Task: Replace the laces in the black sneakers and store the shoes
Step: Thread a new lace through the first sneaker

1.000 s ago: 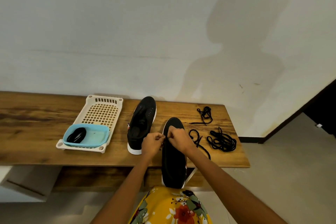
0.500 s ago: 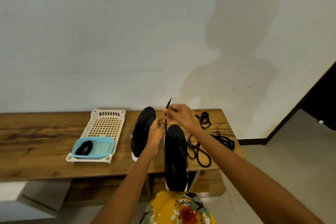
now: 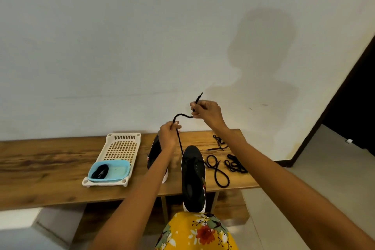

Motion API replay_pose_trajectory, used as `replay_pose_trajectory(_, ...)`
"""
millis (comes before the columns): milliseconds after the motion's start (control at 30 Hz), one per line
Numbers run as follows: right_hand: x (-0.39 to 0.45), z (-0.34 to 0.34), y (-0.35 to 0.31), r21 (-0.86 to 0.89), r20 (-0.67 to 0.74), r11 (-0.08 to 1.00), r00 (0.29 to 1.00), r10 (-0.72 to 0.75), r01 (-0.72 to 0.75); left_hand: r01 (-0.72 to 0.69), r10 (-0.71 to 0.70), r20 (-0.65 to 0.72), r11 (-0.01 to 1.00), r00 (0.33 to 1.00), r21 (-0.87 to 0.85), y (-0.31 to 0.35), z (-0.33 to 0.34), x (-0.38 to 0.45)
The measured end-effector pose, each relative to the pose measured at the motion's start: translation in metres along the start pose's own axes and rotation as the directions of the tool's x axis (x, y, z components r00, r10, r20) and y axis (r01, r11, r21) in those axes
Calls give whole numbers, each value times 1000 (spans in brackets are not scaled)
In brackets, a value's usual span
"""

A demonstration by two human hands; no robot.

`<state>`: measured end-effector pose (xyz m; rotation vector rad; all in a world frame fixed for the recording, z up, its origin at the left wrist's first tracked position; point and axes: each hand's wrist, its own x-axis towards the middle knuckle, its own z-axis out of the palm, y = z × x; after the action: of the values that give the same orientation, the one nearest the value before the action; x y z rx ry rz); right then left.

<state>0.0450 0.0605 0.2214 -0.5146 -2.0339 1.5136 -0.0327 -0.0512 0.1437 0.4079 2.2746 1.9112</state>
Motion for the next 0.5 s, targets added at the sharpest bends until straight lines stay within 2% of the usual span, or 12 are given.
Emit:
replay_pose_trajectory(67, -8, 2, 8, -24, 8, 999, 1000, 27, -27, -9, 9, -2, 1000, 1000, 14, 3, -7, 4)
replay_pose_trajectory(167, -18, 7, 15, -30, 25, 998, 998, 57, -56, 72, -73, 44, 997, 996, 28, -11, -15, 5)
replay_pose_trajectory(267, -26, 17, 21, -77, 11, 995, 998, 69, -68, 120, -145, 158, 980, 977, 156, -19, -20, 3)
replay_pose_trajectory(333, -32, 28, 29, -126, -1, 987, 995, 99, -98, 82, -128, 182, 968, 975, 239, -17, -20, -3)
replay_pose_trajectory(433, -38, 46, 46, -197, 17, 970, 989, 146, -140, 6, -28, 193, 993, 981, 115, -11, -17, -11)
replay_pose_trajectory(500, -41, 56, 58, -236, 19, 958, 984, 176, -166, 25, -28, 243, 1000, 970, 16, -9, -16, -18)
